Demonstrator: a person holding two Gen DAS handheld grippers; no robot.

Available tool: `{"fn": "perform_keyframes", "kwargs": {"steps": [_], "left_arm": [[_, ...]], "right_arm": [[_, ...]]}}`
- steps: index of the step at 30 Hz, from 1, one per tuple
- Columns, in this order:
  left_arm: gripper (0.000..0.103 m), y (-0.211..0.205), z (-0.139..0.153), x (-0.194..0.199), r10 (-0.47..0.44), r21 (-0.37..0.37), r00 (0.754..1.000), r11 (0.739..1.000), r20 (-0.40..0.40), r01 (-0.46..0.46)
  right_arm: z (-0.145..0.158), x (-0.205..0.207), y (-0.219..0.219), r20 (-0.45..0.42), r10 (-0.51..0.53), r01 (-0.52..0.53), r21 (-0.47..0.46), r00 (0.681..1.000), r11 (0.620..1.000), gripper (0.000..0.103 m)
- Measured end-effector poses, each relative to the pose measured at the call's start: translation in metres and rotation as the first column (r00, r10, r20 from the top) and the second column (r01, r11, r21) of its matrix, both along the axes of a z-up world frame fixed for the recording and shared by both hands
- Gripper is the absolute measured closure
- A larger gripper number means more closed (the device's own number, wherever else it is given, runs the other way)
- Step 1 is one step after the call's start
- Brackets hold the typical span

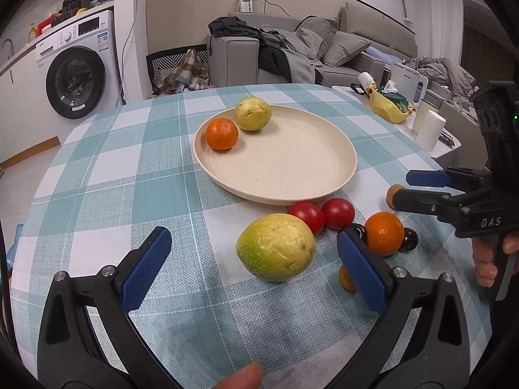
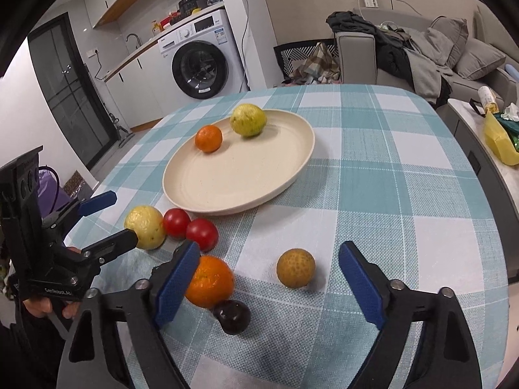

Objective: Organize fruits
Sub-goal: 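Grasp the yellow-green lemon with the left tool while the right tool grasps the small brown fruit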

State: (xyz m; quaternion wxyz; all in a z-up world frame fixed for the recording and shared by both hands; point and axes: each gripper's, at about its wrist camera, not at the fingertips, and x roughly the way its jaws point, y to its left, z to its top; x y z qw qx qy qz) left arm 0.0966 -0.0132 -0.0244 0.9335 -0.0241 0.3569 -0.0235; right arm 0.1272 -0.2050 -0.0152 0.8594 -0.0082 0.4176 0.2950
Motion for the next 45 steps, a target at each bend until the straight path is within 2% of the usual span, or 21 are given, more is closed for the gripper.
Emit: {"fn": "perform_keyframes", "kwargs": {"steps": [2, 4, 13, 15, 23, 30, 40, 45], "left_arm": [[0.001, 0.001, -0.001, 0.001, 0.008, 0.0, 1.0, 1.0, -0.006, -0.008], [0.001, 0.004, -0.003, 0.003, 0.01, -0.01, 1.0, 1.0, -0.016, -0.01], [0.001, 0.01, -0.009, 0.009, 0.003, -0.031, 0.999, 1.0, -0.046, -0.005], [0.004, 0.009, -0.01, 0.01, -0.006, -0.032, 0.999, 0.999, -0.05, 0.005], [0.021, 0.005, -0.012, 0.012, -0.033, -0.04, 0.997, 0.999, -0.065, 0.031], [0.026, 0.001, -0.014, 0.013, -0.055, -0.045, 0.995, 0.998, -0.077, 0.052], [0.05, -0.003, -0.019, 0.017, -0.092, -0.055, 0.99, 0.995, -0.107, 0.087], [0.051, -0.003, -0.02, 0.017, -0.1, -0.065, 0.989, 0.993, -0.106, 0.093]], "right_arm": [[-0.004, 0.002, 0.0, -0.014, 0.0, 0.0, -0.011, 1.0, 1.0, 0.023], [-0.007, 0.003, -0.001, -0.022, -0.005, 0.004, -0.021, 1.0, 1.0, 0.033], [-0.012, 0.003, -0.002, -0.043, -0.003, 0.001, -0.046, 0.999, 0.999, 0.043], [-0.013, 0.003, -0.001, -0.046, -0.005, 0.003, -0.052, 0.999, 0.999, 0.045], [-0.015, 0.004, -0.002, -0.051, -0.007, 0.004, -0.061, 0.999, 0.998, 0.05], [-0.016, 0.003, 0.0, -0.052, -0.001, -0.002, -0.069, 0.999, 0.998, 0.051], [-0.017, 0.002, 0.003, -0.052, 0.007, -0.011, -0.079, 0.999, 0.997, 0.055], [-0.017, 0.002, 0.003, -0.053, 0.01, -0.014, -0.08, 0.999, 0.997, 0.055]]}}
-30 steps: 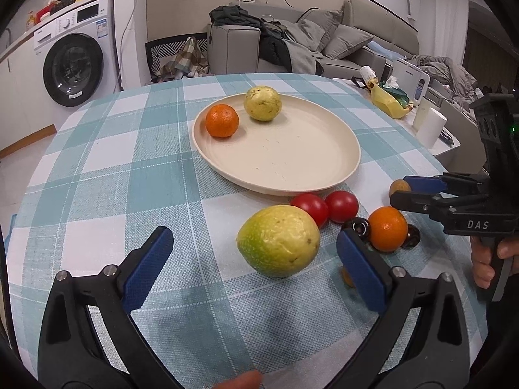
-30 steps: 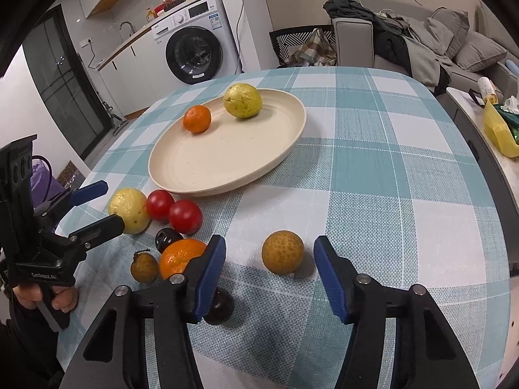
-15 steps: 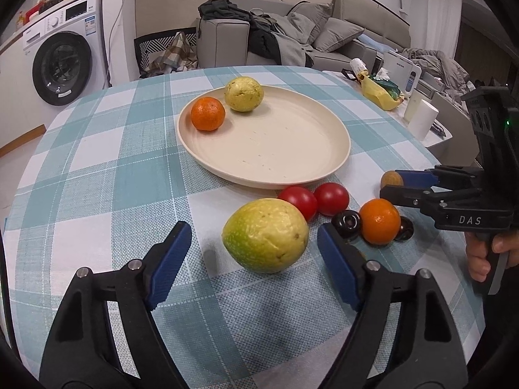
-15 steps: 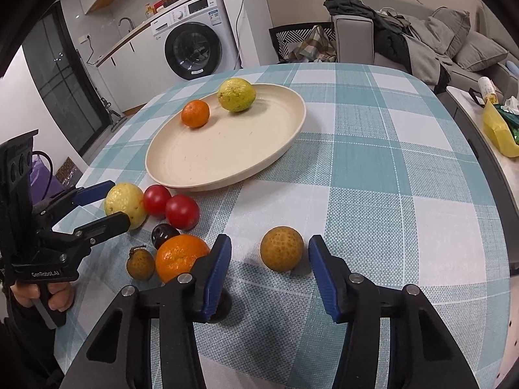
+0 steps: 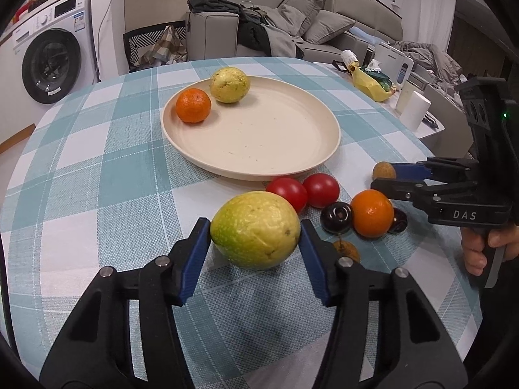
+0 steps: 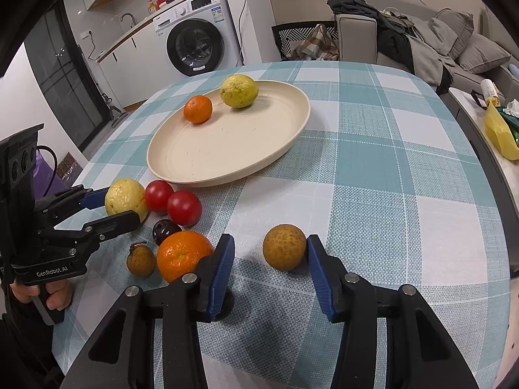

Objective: Organize fruits
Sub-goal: 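Grasp the yellow-green lemon with the left tool while the right tool grasps the small brown fruit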

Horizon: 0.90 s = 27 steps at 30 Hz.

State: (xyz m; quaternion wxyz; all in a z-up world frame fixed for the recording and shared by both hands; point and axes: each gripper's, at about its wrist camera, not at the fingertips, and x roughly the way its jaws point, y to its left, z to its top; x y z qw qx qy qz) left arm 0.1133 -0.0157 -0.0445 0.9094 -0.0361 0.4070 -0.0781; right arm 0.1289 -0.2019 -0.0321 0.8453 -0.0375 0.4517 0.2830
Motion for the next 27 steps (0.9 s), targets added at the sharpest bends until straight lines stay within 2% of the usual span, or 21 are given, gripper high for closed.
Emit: {"fn": "perform_keyframes", "kwargs": {"steps": [11, 21, 27], "left_arm": [[0.051, 0.0064, 0.0022, -0.0017, 0.016, -0.02, 1.0, 1.0, 0.015, -0.016], [0.051, 0.008, 0.0051, -0.0059, 0.018, -0.025, 0.999, 1.0, 0.028, -0.017], [0.051, 0.0073, 0.0083, -0.009, 0.018, -0.025, 0.999, 1.0, 0.046, -0.017]], "right_arm": [[0.0001, -0.0012, -0.001, 0.0, 0.008, -0.008, -0.004, 1.0, 1.0, 0.056], [-0.002, 0.0001, -0.0011, 0.012, -0.007, 0.008, -0.028, 1.0, 1.0, 0.075], [-0.0008, -0.0012, 0.0001, 0.021, -0.003, 0.004, -0.036, 1.0, 0.999, 0.076]]}}
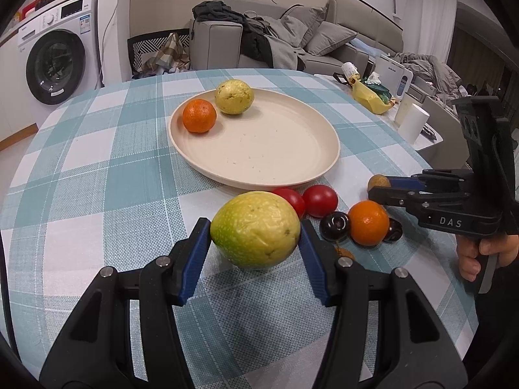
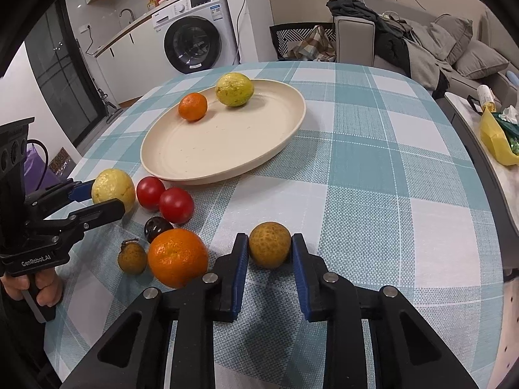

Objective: Organize fruits
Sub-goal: 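Carry the lemon with the left tool while the right tool carries the brown fruit onto the plate, releasing both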

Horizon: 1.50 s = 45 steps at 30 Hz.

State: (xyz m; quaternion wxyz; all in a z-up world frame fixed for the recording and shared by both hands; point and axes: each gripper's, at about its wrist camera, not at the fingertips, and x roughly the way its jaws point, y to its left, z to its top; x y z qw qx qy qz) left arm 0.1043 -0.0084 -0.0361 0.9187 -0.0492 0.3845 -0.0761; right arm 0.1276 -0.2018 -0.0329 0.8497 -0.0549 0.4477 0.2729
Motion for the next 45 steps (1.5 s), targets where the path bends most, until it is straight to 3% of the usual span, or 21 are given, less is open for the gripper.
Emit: {"fn": "perform_keyframes", "kwargs": {"steps": [30, 45], "left_arm": [[0.051, -0.002, 0.021, -0.011, 0.044, 0.024, 0.992, 0.999, 0.116, -0.047], [0.051, -0.003, 0.032, -0.009, 0.056, 0.038, 0.988, 0.997, 0.146, -0.062]], "right_arm": [[0.024, -0.014, 0.018, 0.125, 0.009, -0.022, 0.102, 0.992, 0.994, 0.076], [0.03, -0.004, 0.026, 0.131, -0.011, -0.008, 0.147, 0.991, 0.989, 0.076]]}}
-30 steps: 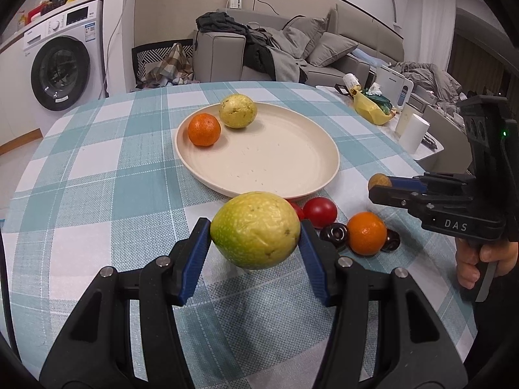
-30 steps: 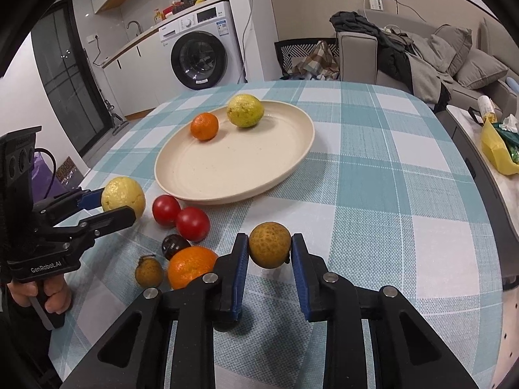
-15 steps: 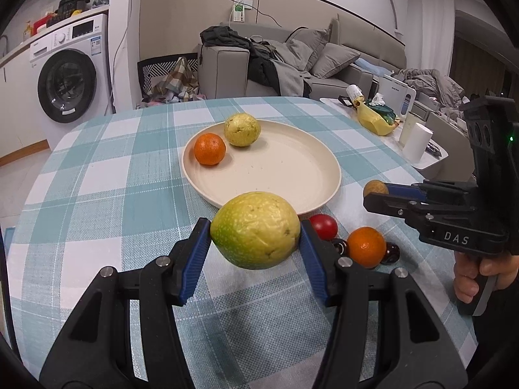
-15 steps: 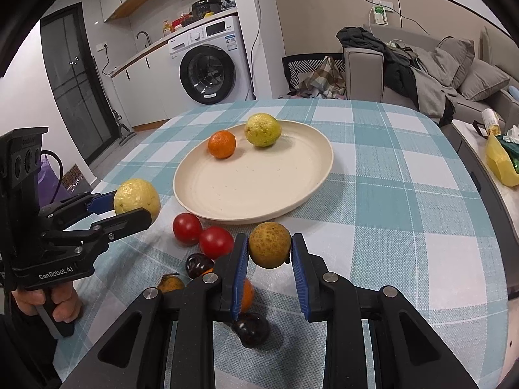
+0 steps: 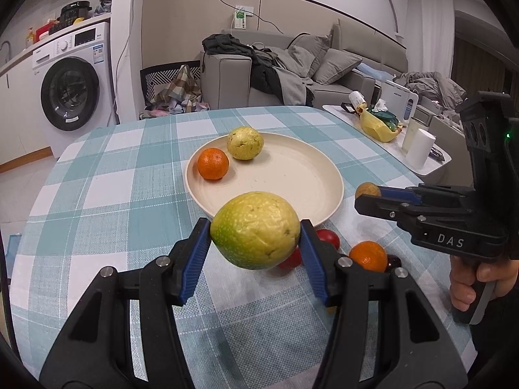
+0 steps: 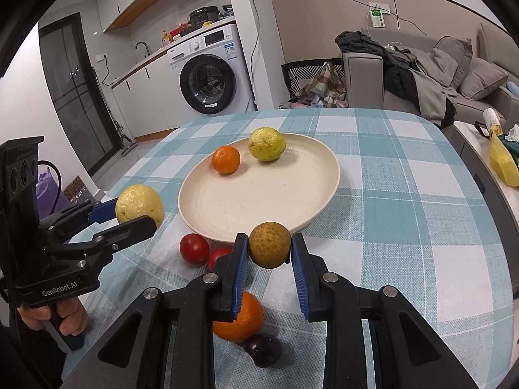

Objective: Organize fruits
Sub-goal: 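Carry the lemon with the left tool while the right tool carries the brown fruit onto the plate, releasing both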

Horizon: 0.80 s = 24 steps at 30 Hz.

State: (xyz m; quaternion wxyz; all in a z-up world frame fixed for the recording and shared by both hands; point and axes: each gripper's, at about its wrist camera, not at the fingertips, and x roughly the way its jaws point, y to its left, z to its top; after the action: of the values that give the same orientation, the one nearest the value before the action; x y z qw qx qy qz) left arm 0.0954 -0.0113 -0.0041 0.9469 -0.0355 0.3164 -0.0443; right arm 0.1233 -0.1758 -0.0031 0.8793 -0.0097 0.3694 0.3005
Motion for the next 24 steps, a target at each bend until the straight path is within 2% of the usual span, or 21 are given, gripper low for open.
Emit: {"fn": "perform_keyframes", "kwargs": {"steps": [24], "left_arm": [[0.051, -0.001, 0.003, 0.042, 0.02, 0.01, 1.0, 1.0, 0.016, -0.02]], "right_arm": [[0.006, 0.022, 0.016, 0.004, 0.002, -0.002, 0.025, 1.0, 1.0, 0.076]]}}
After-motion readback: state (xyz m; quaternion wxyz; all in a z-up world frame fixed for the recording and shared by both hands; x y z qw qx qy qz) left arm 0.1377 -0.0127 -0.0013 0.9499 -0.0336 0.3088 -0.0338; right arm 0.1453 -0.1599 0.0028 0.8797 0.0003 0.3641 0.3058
